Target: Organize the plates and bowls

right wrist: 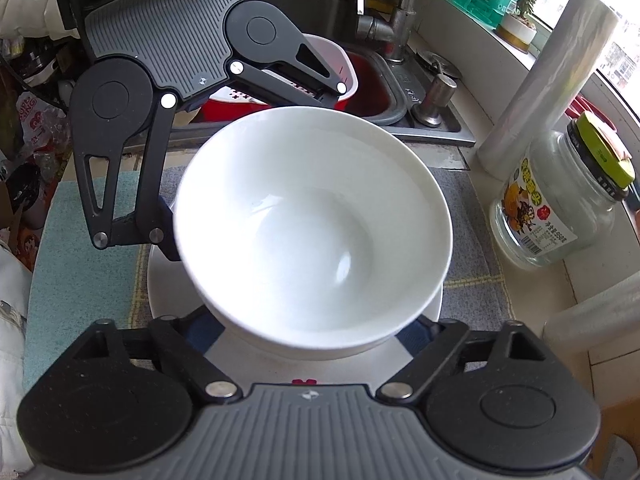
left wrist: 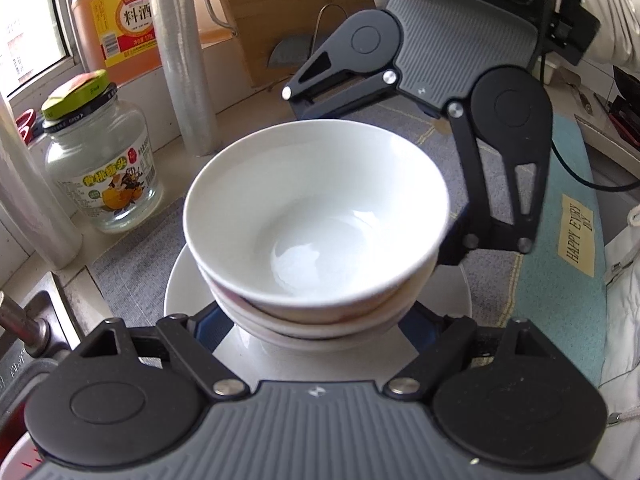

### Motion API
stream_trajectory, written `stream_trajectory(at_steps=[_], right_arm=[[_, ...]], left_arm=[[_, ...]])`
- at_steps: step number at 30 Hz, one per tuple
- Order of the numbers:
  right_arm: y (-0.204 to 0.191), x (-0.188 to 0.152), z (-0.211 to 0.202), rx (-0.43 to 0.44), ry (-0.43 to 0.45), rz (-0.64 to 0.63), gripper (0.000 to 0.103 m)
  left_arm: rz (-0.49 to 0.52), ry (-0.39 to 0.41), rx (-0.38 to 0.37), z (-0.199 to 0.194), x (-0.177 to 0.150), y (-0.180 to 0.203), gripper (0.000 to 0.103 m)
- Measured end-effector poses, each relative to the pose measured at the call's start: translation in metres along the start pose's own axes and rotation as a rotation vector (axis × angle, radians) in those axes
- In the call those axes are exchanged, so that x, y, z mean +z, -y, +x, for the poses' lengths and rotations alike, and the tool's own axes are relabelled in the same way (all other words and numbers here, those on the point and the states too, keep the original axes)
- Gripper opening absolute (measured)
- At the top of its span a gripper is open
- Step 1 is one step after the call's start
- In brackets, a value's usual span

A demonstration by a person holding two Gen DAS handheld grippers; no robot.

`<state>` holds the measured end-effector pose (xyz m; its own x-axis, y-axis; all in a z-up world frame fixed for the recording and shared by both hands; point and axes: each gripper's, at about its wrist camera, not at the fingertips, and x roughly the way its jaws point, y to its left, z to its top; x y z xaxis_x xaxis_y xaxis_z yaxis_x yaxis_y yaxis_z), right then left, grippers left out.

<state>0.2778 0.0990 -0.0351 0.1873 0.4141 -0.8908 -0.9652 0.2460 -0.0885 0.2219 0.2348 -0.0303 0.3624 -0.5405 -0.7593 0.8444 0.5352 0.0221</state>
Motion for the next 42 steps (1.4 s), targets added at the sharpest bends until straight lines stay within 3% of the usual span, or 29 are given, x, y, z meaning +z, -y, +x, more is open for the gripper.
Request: stream_trajectory(at_steps=[8,16,20,23,29,31,35,42], right_arm=[[-0.009,-0.004,-0.004,-0.050,0.010,0.008,0.103],[-0.018,-0.014,-0.016,-0.191,0.009,0.165,0.103],[-0.032,-0.025,-0.025,-0.268,-0.016,0.279,0.103],[-0.045,-0.035,-0.032,-0.313,-0.012,0.386,0.103],[-0.070,-0.062,-0.051,-0.419,-0.004,0.698,0.103],[-0.083,-0.075,-0.064,-0.421,0.027,0.792,0.103],[-0.112,-0.091,-0.088,-0.443,0.074,0.882,0.103],[-0.149,-0.103,-0.129,-0.487,0.147,0.902,0.103]], left_arm=[[0.013,0.054,0.080,-0.013,-0.007,0.012,0.100],[-0.063,0.135,0.227,-0.035,-0.026,0.035,0.100],[-0.191,0.162,0.314,-0.047,-0.033,0.050,0.100],[-0.310,0.160,0.431,-0.056,-0.032,0.068,0.100],[-0.606,0.064,0.634,-0.069,-0.024,0.113,0.100],[-0.674,0.042,0.658,-0.074,-0.017,0.131,0.100],[-0.714,0.027,0.701,-0.085,0.002,0.168,0.100],[-0.762,0.080,0.767,-0.110,0.020,0.215,0.100]])
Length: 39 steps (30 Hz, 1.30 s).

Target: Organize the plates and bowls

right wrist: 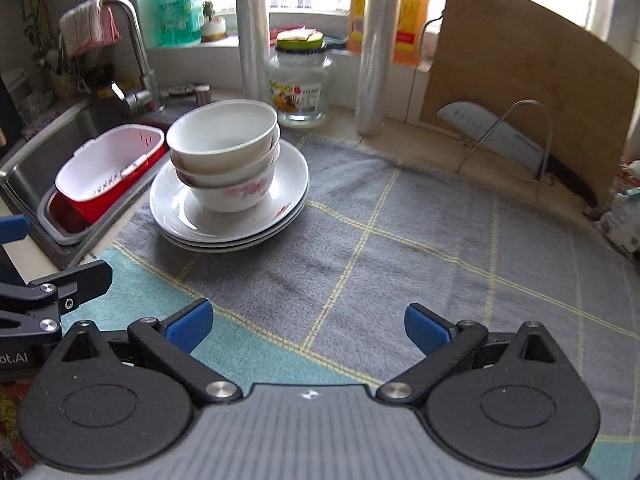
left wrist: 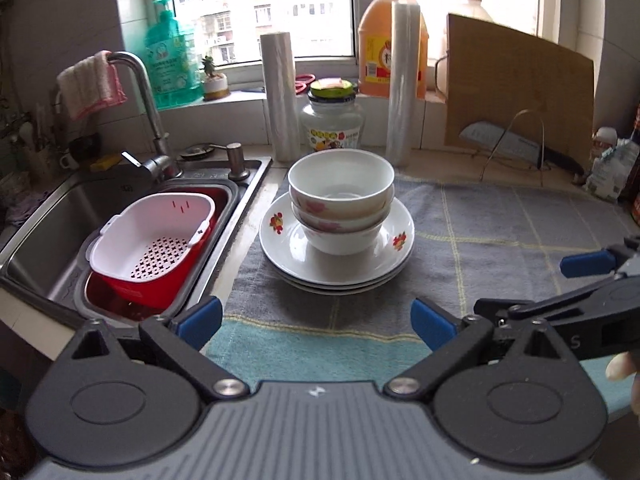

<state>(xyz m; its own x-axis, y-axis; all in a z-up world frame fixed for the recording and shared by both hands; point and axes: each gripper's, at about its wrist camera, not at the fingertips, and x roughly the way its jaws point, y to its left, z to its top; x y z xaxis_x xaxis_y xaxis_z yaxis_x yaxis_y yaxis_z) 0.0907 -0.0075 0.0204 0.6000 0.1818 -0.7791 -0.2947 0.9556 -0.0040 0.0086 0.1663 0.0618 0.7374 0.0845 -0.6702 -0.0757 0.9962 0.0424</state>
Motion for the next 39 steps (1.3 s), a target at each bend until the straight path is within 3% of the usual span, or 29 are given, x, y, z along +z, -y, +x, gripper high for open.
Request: stream_trajectory(at_steps=[10,39], right_arm=[[0.001,-0.008,-0.037,-0.010,0.072,0.037,0.103],[0.001,-0.002,-0.039,-0.022,0.075,0.046,0.103]], left_arm=[[-0.041,0.051,0.036,-0.037,-0.004,0.007,0.100],[-0.061,0.047,0.052,-0.040,0.000,0.007,0.100]])
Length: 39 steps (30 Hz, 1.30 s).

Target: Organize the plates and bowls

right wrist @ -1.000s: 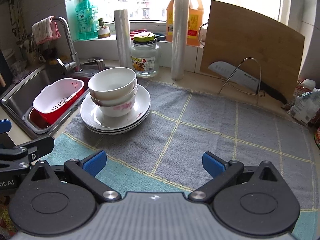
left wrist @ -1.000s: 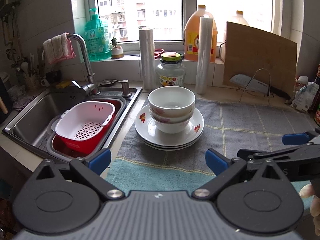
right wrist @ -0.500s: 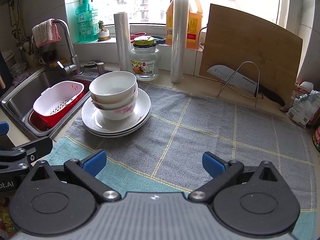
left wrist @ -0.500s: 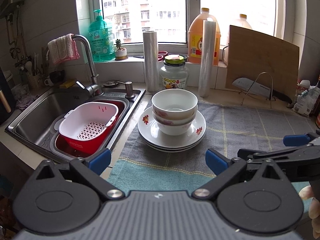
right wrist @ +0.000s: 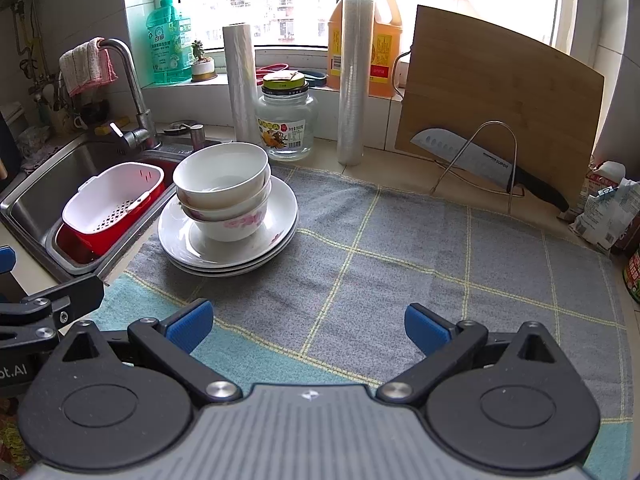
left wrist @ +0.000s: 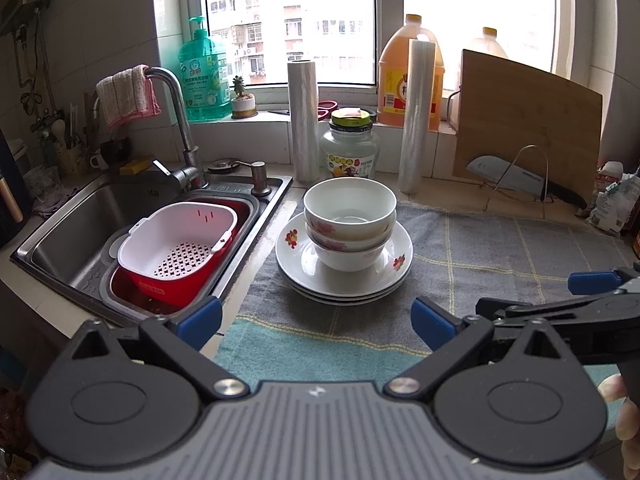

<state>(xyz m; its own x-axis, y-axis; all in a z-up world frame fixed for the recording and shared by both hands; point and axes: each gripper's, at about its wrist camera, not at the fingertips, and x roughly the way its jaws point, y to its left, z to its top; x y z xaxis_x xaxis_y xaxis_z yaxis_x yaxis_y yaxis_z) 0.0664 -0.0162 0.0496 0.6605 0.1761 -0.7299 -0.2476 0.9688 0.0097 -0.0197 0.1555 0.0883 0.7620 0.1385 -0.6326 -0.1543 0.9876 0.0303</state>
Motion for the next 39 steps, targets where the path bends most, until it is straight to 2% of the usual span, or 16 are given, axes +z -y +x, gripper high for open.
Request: stream_trajectory(at_steps=[39], right_arm=[[0.0010,0.0015,-0.0010,-0.006,0.003,0.002,0.103]], left_arm=[[-0.005,0.000,0.005,-0.0024,0.0015,0.0015,0.100]])
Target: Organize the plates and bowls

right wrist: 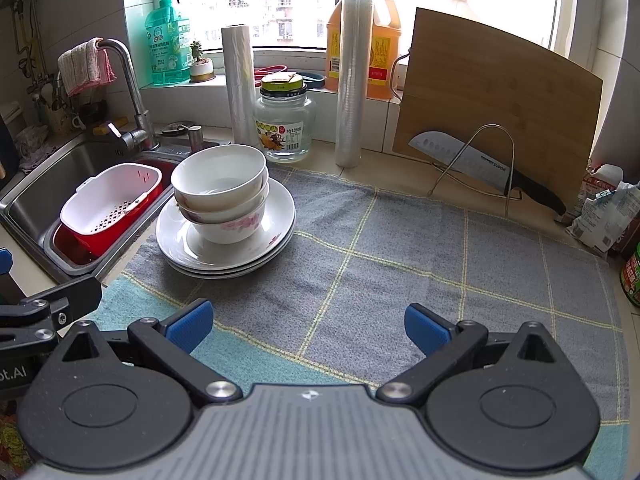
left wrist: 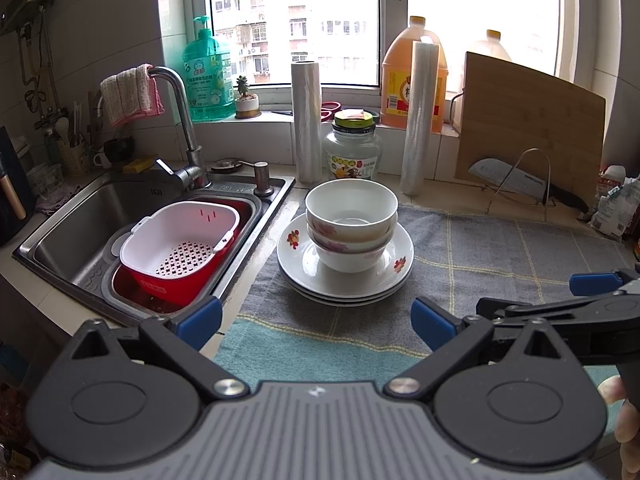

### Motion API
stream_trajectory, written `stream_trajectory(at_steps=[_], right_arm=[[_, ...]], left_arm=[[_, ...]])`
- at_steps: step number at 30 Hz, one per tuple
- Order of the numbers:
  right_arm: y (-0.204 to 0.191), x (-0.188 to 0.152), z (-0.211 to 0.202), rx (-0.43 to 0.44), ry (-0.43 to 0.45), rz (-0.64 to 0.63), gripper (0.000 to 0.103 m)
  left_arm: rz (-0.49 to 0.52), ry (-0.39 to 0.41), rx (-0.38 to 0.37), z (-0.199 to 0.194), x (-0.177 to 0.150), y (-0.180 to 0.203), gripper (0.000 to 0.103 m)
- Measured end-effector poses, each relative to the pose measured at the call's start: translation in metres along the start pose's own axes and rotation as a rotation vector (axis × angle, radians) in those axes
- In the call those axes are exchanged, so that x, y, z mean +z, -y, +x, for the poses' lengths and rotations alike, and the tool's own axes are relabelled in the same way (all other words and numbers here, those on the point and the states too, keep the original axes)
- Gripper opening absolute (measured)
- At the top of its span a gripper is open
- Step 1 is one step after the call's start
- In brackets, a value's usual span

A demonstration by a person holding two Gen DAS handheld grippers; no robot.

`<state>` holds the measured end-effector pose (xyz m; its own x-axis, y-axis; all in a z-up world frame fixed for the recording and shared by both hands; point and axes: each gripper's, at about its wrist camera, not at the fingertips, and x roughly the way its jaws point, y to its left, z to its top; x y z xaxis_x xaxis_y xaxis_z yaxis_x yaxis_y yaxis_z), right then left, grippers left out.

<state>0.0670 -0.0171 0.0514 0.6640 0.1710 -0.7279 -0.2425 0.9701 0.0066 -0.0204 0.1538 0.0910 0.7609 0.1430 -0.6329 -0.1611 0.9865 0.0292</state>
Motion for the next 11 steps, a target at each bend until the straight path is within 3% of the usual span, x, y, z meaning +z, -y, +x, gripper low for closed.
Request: stream_trajectory(at_steps=[11], right_arm=[[0.0020,0.0011,0.0020,-0.001,-0.002,-0.002,0.103]], left_arm=[[-0.003,-0.001,0.001,-0.0001,0.0000,-0.0007,0.100]])
